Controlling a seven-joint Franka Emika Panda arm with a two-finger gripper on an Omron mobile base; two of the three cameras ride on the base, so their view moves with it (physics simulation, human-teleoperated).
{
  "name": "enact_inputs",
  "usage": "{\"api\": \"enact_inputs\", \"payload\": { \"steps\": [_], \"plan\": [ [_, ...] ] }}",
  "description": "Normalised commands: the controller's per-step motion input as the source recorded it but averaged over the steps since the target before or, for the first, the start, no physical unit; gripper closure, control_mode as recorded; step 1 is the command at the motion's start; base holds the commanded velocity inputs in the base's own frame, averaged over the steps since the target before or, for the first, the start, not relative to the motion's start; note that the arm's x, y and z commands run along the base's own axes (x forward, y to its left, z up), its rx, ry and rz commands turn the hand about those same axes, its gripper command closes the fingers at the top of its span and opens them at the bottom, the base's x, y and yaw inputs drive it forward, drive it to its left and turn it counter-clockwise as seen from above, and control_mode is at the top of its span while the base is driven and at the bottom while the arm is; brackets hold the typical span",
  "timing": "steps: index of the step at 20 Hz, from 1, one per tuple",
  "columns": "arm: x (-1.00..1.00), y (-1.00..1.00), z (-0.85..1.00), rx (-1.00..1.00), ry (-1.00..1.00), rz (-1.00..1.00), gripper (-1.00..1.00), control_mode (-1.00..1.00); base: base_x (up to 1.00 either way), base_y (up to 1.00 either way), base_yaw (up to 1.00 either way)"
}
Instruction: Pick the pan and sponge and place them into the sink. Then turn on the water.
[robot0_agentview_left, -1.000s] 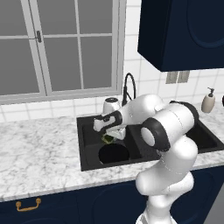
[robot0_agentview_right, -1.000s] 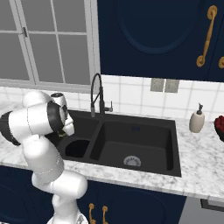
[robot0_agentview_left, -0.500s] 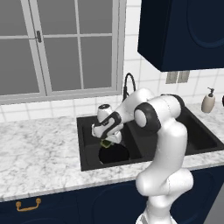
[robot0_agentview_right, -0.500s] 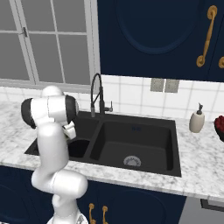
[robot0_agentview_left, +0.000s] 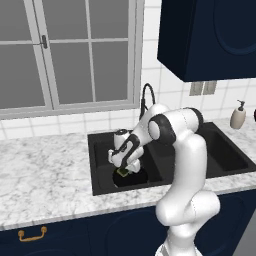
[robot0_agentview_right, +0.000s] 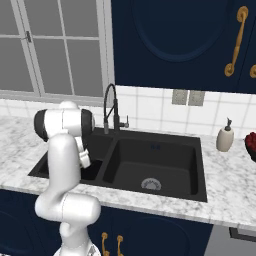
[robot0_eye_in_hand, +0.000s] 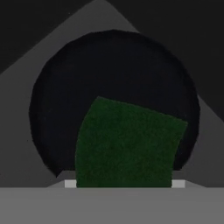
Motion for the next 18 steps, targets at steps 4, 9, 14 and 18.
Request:
{"api": "enact_inputs", "payload": {
  "steps": [4, 9, 14, 18],
  "plan": [
    [0.0, -0.05, -0.51, 0.0, -0.01, -0.03, 1.0, -1.0, 0.0, 0.0, 0.0],
    [0.0, 0.0, -0.43, 0.0, -0.02, -0.02, 1.0, -1.0, 0.0, 0.0, 0.0],
    [0.05, 0.0, -0.3, 0.0, -0.03, -0.01, 1.0, -1.0, 0.0, 0.0, 0.0],
    [0.06, 0.0, -0.07, 0.0, -0.01, -0.02, -1.0, -1.0, 0.0, 0.0, 0.0]
  ]
}}
